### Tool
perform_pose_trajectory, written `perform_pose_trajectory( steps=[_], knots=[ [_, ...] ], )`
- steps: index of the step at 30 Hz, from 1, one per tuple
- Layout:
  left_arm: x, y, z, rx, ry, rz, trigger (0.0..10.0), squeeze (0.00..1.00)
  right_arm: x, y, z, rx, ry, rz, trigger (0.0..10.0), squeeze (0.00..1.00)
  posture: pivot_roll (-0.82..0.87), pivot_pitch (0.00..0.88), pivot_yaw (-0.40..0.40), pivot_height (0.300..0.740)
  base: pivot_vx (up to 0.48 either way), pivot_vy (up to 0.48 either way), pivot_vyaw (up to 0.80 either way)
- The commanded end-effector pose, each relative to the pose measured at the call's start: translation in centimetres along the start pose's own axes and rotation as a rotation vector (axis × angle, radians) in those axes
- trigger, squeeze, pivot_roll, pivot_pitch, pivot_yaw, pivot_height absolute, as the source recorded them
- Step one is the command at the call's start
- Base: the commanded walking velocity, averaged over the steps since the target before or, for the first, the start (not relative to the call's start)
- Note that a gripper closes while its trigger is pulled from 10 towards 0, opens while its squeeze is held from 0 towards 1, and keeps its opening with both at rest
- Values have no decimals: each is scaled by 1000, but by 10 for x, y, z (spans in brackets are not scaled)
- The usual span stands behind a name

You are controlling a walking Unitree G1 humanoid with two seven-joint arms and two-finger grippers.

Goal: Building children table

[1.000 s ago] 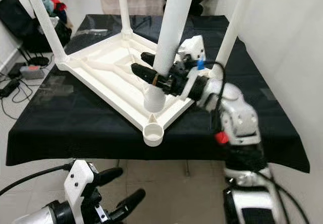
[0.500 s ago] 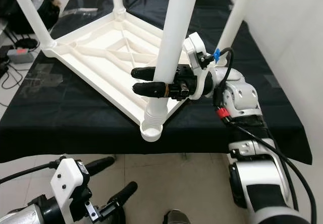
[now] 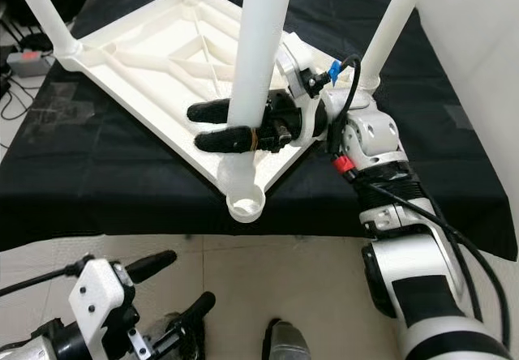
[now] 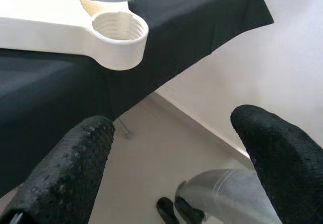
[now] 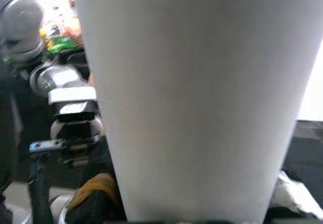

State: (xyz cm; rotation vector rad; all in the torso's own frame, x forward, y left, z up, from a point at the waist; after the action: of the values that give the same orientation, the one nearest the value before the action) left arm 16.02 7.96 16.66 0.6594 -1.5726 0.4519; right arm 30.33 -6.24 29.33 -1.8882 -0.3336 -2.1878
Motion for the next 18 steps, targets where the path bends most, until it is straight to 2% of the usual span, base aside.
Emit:
perform_pose_trajectory(
  steps=[1,8,11,18],
  knots=[
    [1,3,3,-8,-28,-8,10000,0,-3,-7,-9,66,22,-11,10000,0,94,356,7,740,0,0,0],
    [2,4,1,16,-72,-15,10000,0,-20,-15,-13,104,9,-70,10000,0,112,363,9,740,0,0,0],
    [2,4,0,22,-77,-16,10000,0,-24,-16,-9,99,28,-95,10000,0,112,363,9,740,0,0,0],
    [3,10,-1,36,-95,-28,10000,0,-16,-14,7,60,90,-97,10000,0,170,381,21,740,0,0,0]
  ],
)
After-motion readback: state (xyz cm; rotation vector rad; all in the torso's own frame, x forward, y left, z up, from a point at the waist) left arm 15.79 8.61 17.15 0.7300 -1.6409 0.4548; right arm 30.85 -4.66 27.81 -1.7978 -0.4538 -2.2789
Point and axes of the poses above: a point about 5 cm out from each wrist's last joint towards the gripper, its own y axis pointing back from the gripper into the wrist, its own x axis along the axis of the wrist's last joint, z = x × y, the point moved 5 cm from there along -y, pointing out of the wrist towards the gripper, and after that the axes turned 4 degrees about -y, right-handed, at the moved point
